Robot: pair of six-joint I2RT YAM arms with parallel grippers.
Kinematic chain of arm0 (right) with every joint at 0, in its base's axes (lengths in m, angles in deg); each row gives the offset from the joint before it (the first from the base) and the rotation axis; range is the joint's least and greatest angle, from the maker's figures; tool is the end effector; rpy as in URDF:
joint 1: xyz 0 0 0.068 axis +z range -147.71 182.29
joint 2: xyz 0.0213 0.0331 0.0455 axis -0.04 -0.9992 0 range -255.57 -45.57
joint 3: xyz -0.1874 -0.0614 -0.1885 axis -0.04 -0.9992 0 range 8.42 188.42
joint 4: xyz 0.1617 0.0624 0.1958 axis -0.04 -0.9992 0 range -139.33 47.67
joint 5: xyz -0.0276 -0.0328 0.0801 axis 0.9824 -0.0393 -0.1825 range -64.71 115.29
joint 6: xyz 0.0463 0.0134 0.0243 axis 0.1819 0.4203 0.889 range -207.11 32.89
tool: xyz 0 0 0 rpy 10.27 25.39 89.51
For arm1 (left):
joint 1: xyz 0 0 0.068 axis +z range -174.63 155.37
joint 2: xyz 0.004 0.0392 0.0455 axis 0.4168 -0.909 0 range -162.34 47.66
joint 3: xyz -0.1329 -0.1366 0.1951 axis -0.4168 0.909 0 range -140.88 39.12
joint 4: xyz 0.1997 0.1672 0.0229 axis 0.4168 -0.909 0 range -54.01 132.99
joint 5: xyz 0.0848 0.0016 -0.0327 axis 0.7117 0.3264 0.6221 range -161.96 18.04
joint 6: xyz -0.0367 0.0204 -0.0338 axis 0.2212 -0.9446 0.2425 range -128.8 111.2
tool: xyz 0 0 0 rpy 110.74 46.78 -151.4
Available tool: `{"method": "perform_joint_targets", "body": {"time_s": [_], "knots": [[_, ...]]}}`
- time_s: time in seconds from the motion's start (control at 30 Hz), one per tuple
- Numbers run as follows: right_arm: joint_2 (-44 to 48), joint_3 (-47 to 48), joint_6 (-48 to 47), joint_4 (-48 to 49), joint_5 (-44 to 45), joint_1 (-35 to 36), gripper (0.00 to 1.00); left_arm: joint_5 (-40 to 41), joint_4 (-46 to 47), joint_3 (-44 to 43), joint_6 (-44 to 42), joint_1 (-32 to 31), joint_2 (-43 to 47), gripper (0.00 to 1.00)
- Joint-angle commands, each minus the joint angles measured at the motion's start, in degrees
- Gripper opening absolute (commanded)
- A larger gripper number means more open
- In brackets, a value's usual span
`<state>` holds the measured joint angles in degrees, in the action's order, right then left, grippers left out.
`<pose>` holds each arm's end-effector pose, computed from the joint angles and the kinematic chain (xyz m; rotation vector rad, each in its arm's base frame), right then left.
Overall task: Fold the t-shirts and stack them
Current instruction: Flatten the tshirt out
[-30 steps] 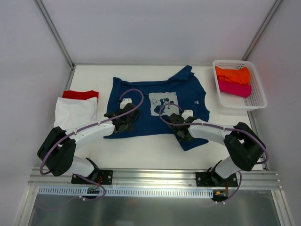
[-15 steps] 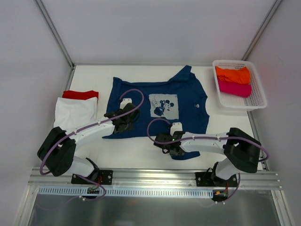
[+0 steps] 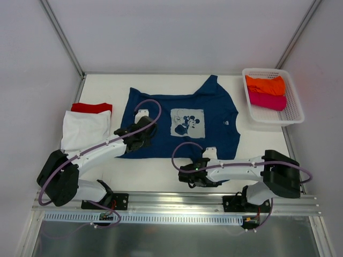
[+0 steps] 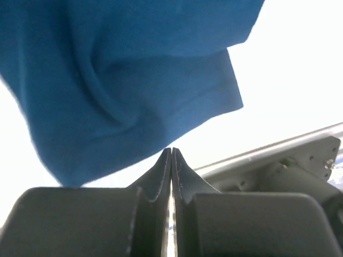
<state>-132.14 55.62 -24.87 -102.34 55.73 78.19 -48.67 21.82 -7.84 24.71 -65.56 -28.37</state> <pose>0.0698 0.2037 0.1647 -0.3758 2.6393 -0.4631 0.2116 -0.1648 0.2210 -0.0229 2.3583 -0.1286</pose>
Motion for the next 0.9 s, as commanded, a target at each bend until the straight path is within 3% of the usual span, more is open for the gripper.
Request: {"method": "perform_joint_targets", "body": {"time_s": [0.0, 0.1, 0.13, 0.17, 0.23, 0.27, 0.37, 0.4, 0.43, 0.47, 0.5, 0.53, 0.57, 0.63, 0.7, 0.87], "knots": [[4.55, 4.47, 8.07, -9.24, 5.58, 3.37, 0.00, 4.03, 0.16, -0.50, -1.52, -0.29, 2.38, 0.00], [8.16, 10.88, 6.24, -11.79, 13.92, 3.56, 0.03, 5.80, 0.25, -3.22, -2.84, 0.49, 2.55, 0.04], [9.12, 12.90, 3.97, -13.02, 16.30, 3.47, 0.06, 5.72, 0.25, -4.18, -3.97, 1.02, 2.47, 0.24], [11.48, 14.92, 2.03, -13.03, 20.32, 2.94, 0.12, 5.19, 0.25, -6.11, -4.33, 2.59, 2.46, 0.32], [13.95, 20.37, -4.71, -12.42, 24.48, 2.59, 0.33, 0.48, 0.69, -7.79, -5.21, 5.05, 3.25, 0.45], [16.84, 21.69, -7.37, -11.72, 28.50, 2.15, 0.56, -1.82, 1.12, -8.93, -5.65, 8.29, 3.60, 0.68], [22.73, 21.98, -18.41, -5.76, 34.93, -1.08, 0.88, -8.93, 3.23, -10.78, -6.27, 13.14, 4.40, 0.98], [27.37, 20.84, -22.82, -2.17, 34.52, -3.37, 0.90, -10.01, 4.02, -11.39, -6.53, 15.42, 4.31, 0.99], [29.94, 17.35, -27.91, 7.44, 32.95, -6.69, 0.91, -10.89, 4.99, -12.01, -6.97, 16.22, 3.70, 0.99], [32.57, 14.88, -38.14, 13.19, 25.62, -14.99, 0.93, -12.81, 5.26, -14.02, -7.24, 16.84, 3.09, 0.99], [36.95, 9.80, -42.51, 24.65, 19.72, -19.95, 0.94, -13.61, 5.26, -15.34, -7.33, 17.89, 2.21, 0.99], [38.21, 7.84, -45.07, 28.94, 14.27, -29.92, 0.95, -14.14, 5.35, -17.62, -7.07, 18.25, 0.37, 0.99], [38.75, 6.51, -48.32, 32.20, 4.21, -34.63, 0.96, -15.02, 5.26, -18.77, -6.80, 18.69, -0.86, 0.99], [34.38, 7.11, -50.54, 36.70, -3.95, -44.99, 0.97, -15.55, 5.61, -21.93, -6.54, 19.48, -4.89, 0.99], [28.59, 9.65, -52.65, 37.77, -9.33, -48.38, 0.98, -15.82, 7.19, -24.04, -6.80, 20.79, -10.24, 0.99], [2.14, 23.27, -53.89, 41.37, -20.23, -56.20, 0.97, -19.86, 8.69, -33.45, -4.69, 25.54, -21.77, 0.99]]}}
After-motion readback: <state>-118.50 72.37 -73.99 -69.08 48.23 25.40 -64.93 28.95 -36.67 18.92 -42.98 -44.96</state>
